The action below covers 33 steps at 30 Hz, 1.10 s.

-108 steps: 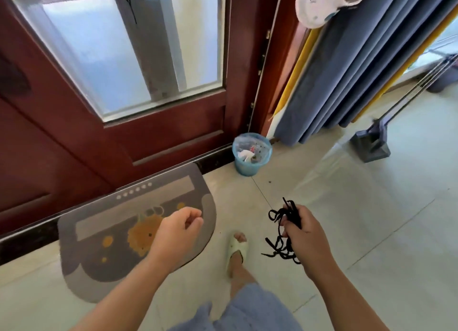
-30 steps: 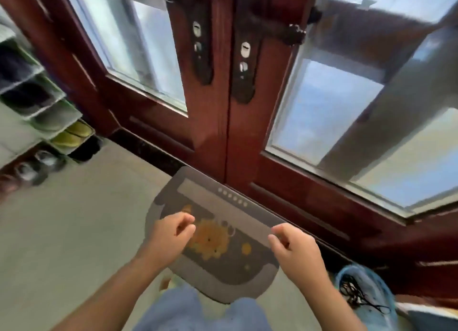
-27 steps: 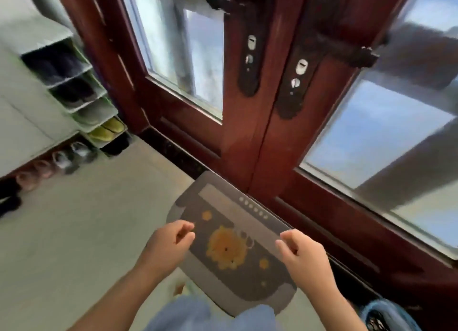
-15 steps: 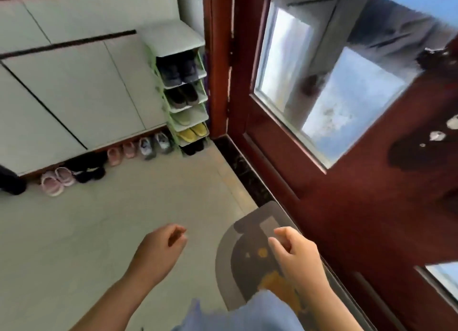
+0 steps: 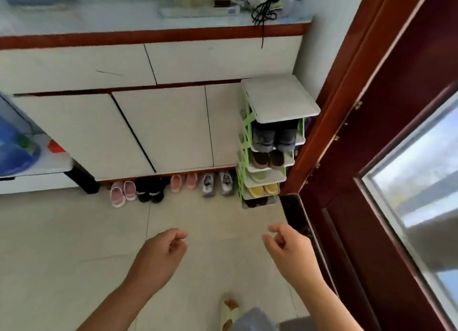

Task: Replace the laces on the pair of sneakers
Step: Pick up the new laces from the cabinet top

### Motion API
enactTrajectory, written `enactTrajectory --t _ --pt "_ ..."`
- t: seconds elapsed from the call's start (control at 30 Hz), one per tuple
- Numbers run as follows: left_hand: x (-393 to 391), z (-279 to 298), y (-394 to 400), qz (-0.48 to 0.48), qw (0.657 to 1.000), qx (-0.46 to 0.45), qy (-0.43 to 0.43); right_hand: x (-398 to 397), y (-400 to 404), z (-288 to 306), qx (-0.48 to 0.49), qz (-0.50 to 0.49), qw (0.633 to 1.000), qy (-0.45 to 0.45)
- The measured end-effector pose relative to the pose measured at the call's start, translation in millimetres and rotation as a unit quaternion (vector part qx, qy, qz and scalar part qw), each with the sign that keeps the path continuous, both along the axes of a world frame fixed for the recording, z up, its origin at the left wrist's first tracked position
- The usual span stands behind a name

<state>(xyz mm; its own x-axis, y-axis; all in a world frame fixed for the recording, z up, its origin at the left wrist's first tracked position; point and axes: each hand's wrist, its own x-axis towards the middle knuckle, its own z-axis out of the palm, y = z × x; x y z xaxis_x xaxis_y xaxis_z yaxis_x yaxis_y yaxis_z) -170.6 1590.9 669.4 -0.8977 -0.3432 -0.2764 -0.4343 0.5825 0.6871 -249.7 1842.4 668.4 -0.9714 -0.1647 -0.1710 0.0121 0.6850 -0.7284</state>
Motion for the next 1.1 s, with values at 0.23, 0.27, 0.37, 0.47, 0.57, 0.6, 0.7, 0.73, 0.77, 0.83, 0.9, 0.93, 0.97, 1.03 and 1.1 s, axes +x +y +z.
enactTrajectory --t 0.23,0.27,0.37,0.47,0.57,0.6,0.7,0.73,0.77,0.83,0.9,0.93,0.97,1.03,1.1 --pt "-157 18 -48 0.009 1.0 0.002 0.017 -163 -63 26 0.027 0.03 0.999 0.017" --pt "-177 20 -52 0.004 1.0 -0.004 0.02 -180 -69 29 0.04 0.038 0.998 0.014" --pt "-257 26 -77 -0.01 0.999 -0.02 0.046 -250 -88 39 0.068 0.047 0.997 -0.007" --pt "-334 39 -98 -0.049 0.996 -0.034 0.068 -312 -105 56 0.075 0.027 0.997 0.009" --pt "-410 54 -123 -0.092 0.991 -0.051 0.08 -372 -121 79 0.066 -0.014 0.997 0.03" --pt "-428 62 -128 -0.102 0.99 -0.052 0.087 -387 -125 87 0.068 -0.021 0.997 0.042" --pt "-494 87 -145 -0.133 0.983 -0.062 0.109 -447 -140 113 0.055 -0.066 0.991 0.098" --pt "-513 95 -149 -0.142 0.981 -0.065 0.118 -466 -145 121 0.046 -0.078 0.989 0.116" --pt "-528 103 -150 -0.148 0.979 -0.065 0.125 -482 -151 129 0.034 -0.09 0.987 0.13" --pt "-559 116 -151 -0.154 0.976 -0.067 0.141 -520 -159 141 0.023 -0.11 0.98 0.162" --pt "-582 125 -149 -0.156 0.973 -0.07 0.155 -558 -168 151 0.029 -0.111 0.974 0.193" --pt "-591 128 -147 -0.155 0.972 -0.07 0.16 -576 -172 155 0.031 -0.109 0.973 0.203" --pt "-599 131 -145 -0.154 0.972 -0.071 0.162 -595 -175 157 0.032 -0.107 0.972 0.207" --pt "-611 136 -143 -0.151 0.972 -0.075 0.162 -630 -183 160 0.046 -0.102 0.971 0.211" --pt "-620 140 -141 -0.146 0.973 -0.074 0.164 -658 -191 160 0.087 -0.09 0.971 0.202"
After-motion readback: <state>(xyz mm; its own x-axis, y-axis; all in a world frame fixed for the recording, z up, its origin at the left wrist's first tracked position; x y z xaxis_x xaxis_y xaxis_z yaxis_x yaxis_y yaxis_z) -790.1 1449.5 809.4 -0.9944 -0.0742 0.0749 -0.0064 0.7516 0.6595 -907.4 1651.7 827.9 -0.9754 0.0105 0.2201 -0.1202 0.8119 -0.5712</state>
